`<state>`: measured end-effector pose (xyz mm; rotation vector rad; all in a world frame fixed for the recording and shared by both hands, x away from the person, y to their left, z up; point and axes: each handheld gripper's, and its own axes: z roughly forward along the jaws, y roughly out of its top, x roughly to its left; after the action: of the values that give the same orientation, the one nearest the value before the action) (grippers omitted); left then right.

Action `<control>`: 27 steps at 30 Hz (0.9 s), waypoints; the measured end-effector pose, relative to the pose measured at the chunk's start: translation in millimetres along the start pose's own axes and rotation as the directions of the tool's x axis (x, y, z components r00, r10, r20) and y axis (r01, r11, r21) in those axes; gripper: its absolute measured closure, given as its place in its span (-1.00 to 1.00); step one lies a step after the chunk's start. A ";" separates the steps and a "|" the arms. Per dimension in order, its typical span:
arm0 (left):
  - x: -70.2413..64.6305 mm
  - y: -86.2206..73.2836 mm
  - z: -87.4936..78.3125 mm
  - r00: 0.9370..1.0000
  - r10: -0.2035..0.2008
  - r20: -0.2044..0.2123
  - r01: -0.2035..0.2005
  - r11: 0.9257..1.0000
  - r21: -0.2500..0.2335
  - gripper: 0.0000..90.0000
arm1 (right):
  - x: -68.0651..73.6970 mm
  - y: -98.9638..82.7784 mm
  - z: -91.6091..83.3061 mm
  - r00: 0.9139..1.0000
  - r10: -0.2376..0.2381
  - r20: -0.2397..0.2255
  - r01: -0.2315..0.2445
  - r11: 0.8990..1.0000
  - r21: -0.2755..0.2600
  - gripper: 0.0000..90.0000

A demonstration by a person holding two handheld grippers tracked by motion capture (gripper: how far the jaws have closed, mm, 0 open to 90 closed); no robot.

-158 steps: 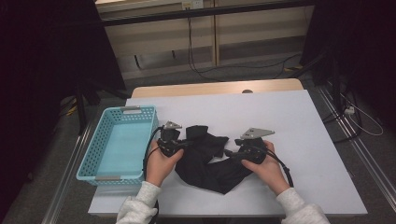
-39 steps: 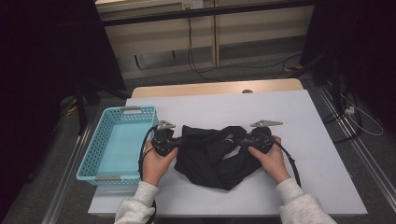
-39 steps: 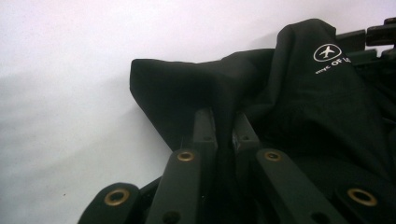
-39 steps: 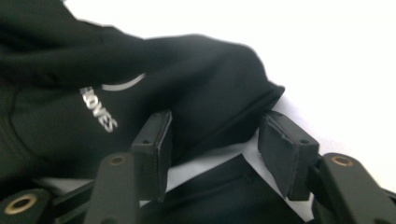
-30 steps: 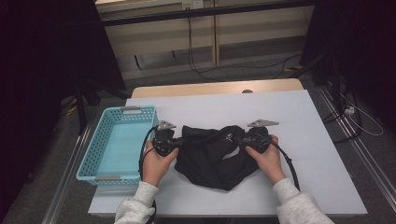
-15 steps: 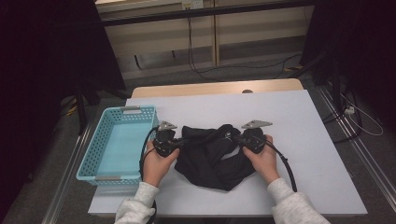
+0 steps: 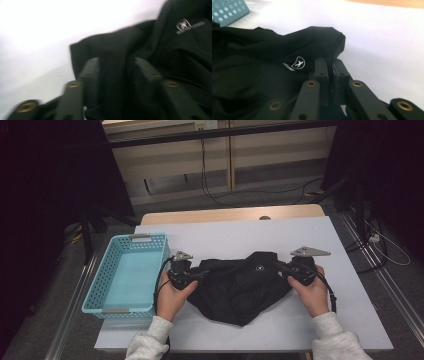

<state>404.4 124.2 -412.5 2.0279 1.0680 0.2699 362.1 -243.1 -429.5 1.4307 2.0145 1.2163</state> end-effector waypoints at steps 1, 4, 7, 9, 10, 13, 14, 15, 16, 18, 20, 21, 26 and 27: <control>1.2 1.3 -0.4 1.000 -0.004 -0.018 0.004 1.000 -0.011 -0.05 | -1.3 -1.6 -0.2 1.000 0.007 -0.007 -0.007 1.000 0.009 0.90; 4.7 5.3 -0.8 0.999 -0.052 -0.013 0.051 0.998 -0.042 -0.36 | -3.9 -5.4 -0.1 1.000 0.020 -0.010 -0.020 0.999 0.032 0.90; 6.5 10.0 0.9 0.997 -0.071 -0.024 0.070 0.996 -0.058 -0.46 | -3.7 -6.5 -1.3 1.000 0.020 -0.011 -0.020 0.999 0.037 0.89; 6.1 13.5 3.8 0.998 -0.053 -0.029 0.052 0.997 -0.048 -0.47 | -4.4 -7.7 -2.5 1.000 0.025 -0.012 -0.025 0.999 0.042 0.89; 5.8 14.9 5.9 0.998 -0.048 -0.034 0.046 0.998 -0.047 -0.47 | -5.1 -8.7 -4.0 0.999 0.030 -0.015 -0.029 0.999 0.044 0.89; 6.3 18.8 11.9 0.998 -0.066 -0.026 0.065 0.997 -0.042 -0.50 | -6.7 -12.5 -10.4 0.999 0.032 -0.018 -0.031 0.998 0.048 0.89; 6.7 19.8 13.2 0.997 -0.069 -0.027 0.068 0.997 -0.045 -0.49 | -7.2 -14.4 -12.1 1.000 0.024 -0.016 -0.023 0.998 0.057 0.89; 8.1 21.5 15.1 0.997 -0.064 -0.034 0.062 0.997 -0.050 -0.48 | -7.4 -15.9 -13.2 1.000 0.023 -0.010 -0.022 0.998 0.066 0.89; 9.9 22.4 17.3 0.997 -0.064 -0.033 0.062 0.996 -0.061 -0.47 | -8.6 -18.5 -14.6 1.000 0.022 -0.010 -0.021 0.997 0.072 0.89; 12.1 22.5 22.5 0.997 -0.070 -0.036 0.068 0.996 -0.055 -0.39 | -10.7 -21.0 -16.9 1.000 0.028 -0.005 -0.027 0.997 0.072 0.89; 13.7 20.6 28.2 0.998 -0.061 -0.032 0.060 0.997 -0.039 -0.36 | -12.9 -22.1 -19.7 0.999 0.035 0.001 -0.035 0.997 0.068 0.89; 14.8 18.9 31.7 0.998 -0.062 -0.034 0.061 0.998 -0.024 -0.31 | -13.9 -22.5 -21.1 0.999 0.040 0.006 -0.041 0.997 0.066 0.89; 20.1 9.8 48.5 0.997 -0.071 -0.039 0.072 0.997 0.027 -0.28 | -24.4 -23.6 -25.2 0.998 0.053 0.027 -0.054 0.997 0.054 0.89; 20.4 8.4 51.3 0.997 -0.065 -0.051 0.067 0.997 0.038 -0.28 | -26.8 -24.5 -25.0 0.998 0.063 0.027 -0.064 0.997 0.053 0.89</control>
<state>448.4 108.5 -443.1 2.0256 1.1773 0.2682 341.1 -280.4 -440.2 1.5391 2.0134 1.1721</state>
